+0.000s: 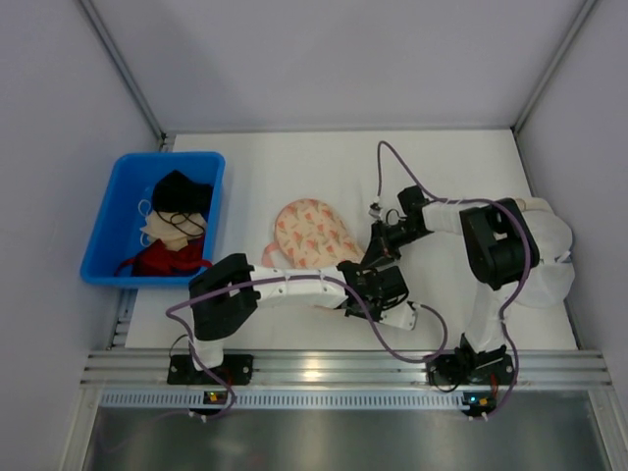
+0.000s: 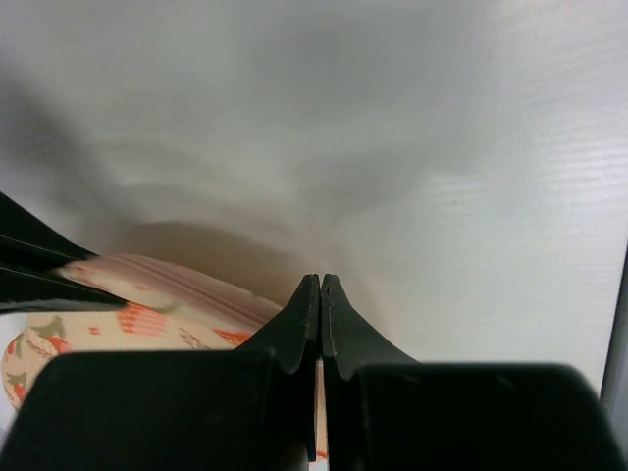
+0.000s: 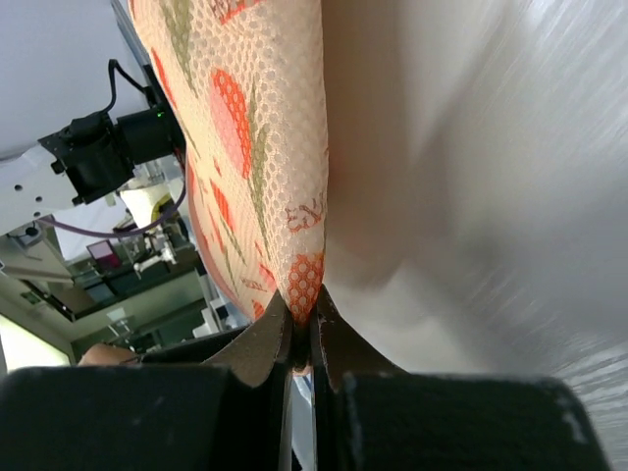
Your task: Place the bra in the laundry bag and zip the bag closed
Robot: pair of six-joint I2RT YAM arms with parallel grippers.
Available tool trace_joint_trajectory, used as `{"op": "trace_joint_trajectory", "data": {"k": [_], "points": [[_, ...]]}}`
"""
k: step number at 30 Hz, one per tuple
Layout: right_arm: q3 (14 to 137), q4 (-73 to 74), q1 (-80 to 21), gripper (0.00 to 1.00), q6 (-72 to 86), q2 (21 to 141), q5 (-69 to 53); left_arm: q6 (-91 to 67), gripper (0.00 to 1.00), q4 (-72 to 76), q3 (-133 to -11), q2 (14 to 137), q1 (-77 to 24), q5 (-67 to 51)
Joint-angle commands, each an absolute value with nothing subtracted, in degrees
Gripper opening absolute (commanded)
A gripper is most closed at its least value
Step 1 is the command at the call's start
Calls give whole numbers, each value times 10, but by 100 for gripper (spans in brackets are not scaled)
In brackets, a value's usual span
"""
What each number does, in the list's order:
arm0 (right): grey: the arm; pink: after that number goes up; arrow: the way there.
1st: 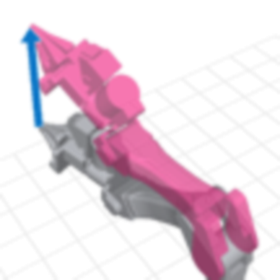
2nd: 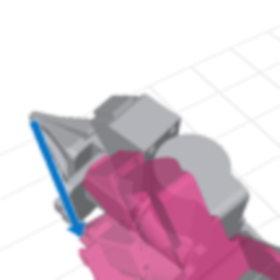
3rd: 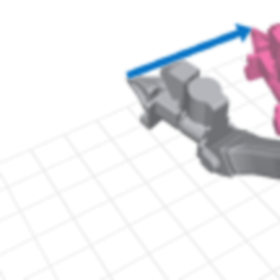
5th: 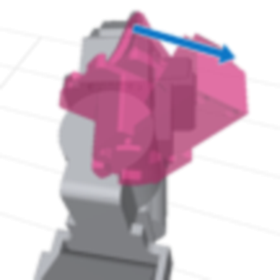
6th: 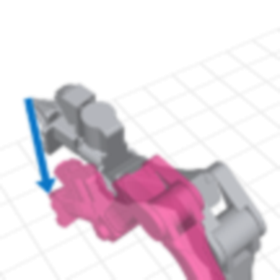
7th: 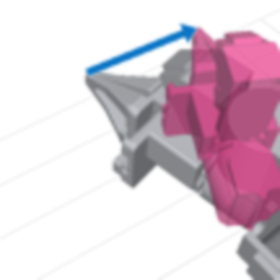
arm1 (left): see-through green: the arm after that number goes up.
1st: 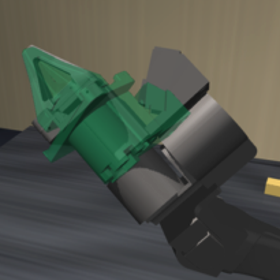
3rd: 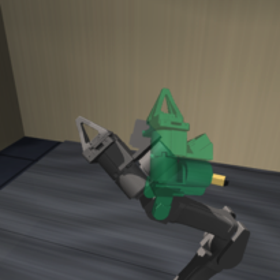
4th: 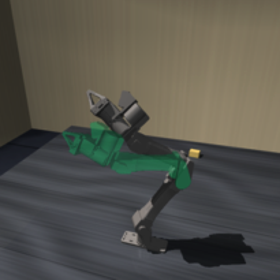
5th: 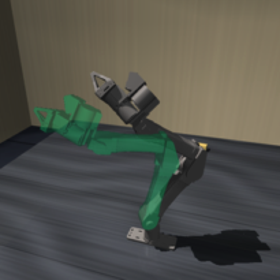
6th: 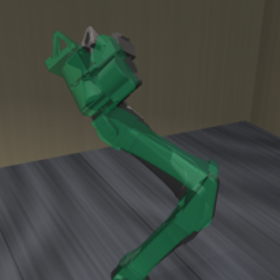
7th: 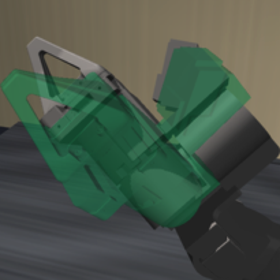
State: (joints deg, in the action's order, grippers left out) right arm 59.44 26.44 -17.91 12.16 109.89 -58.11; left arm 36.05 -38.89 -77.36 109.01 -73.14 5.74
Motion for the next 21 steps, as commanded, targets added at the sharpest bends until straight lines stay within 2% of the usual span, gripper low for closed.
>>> {"op": "trace_joint_trajectory", "data": {"k": [1,7,16,17,18,20,21], "points": [[663,297,-163,0,65,1128,-563,343,0,-394,-729,1036,-747,4],[729,332,-161,0,29,1155,-545,341,0,-394,-675,1013,-752,-18],[775,352,-161,1,5,1151,-469,340,0,-381,-719,1047,-751,-18],[781,354,-162,7,5,1152,-456,342,0,-379,-724,1053,-751,-6],[790,358,-162,30,5,1151,-454,344,0,-376,-734,1065,-751,-6],[789,370,-159,58,17,1142,-452,343,0,-362,-741,1073,-748,18],[777,373,-153,76,21,1136,-450,339,0,-359,-753,1083,-745,25]]}}
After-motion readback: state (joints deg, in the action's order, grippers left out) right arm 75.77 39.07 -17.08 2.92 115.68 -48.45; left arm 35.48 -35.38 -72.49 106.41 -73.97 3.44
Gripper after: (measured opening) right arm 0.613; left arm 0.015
